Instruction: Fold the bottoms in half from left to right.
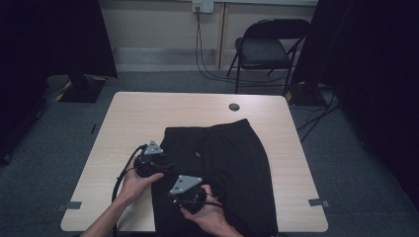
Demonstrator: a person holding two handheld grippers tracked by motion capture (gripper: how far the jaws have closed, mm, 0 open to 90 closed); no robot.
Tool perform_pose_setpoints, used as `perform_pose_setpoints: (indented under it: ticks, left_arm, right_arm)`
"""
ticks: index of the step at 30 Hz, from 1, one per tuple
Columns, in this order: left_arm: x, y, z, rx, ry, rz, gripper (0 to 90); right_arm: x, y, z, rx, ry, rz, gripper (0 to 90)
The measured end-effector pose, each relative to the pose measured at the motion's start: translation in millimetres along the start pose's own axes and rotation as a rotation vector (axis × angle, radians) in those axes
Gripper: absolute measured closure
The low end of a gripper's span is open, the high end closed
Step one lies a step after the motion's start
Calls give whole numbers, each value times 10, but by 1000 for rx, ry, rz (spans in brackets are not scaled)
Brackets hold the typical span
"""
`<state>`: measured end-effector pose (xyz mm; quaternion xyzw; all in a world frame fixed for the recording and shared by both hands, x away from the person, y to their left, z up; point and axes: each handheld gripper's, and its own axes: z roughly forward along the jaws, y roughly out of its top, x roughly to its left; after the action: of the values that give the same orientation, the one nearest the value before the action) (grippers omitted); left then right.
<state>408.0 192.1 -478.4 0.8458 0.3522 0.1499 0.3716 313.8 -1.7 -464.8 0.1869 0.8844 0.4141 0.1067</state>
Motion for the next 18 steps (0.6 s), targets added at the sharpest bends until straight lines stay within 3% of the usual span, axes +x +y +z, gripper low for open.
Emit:
perform_pose_setpoints:
  ticks: [2, 4, 7, 10, 11, 13, 15, 18]
  left_arm:
    - [-10, 2, 25, 12, 5, -1, 451]
    - [1, 4, 40, 13, 3, -6, 457]
    - [20, -17, 63, 36, 15, -11, 485]
    - [17, -46, 116, 75, 13, -4, 496]
    - [13, -50, 120, 67, 12, -7, 495]
    - [12, -57, 117, 63, 15, -4, 501]
    - [19, -66, 109, 61, 9, -8, 499]
    - [30, -63, 96, 61, 12, -10, 490]
  right_arm:
    - [-80, -80, -72, 7, -16, 21, 900]
    - [-76, -124, -46, 9, 3, 45, 850]
    - [93, -74, 125, -5, 50, 23, 700]
    - [259, 0, 347, 31, 91, -23, 574]
    - [303, 17, 404, 34, 103, -26, 552]
    - [363, 37, 492, 53, 94, -45, 510]
    - [372, 23, 548, 47, 90, -35, 529]
    - [359, 22, 550, 35, 78, -45, 725]
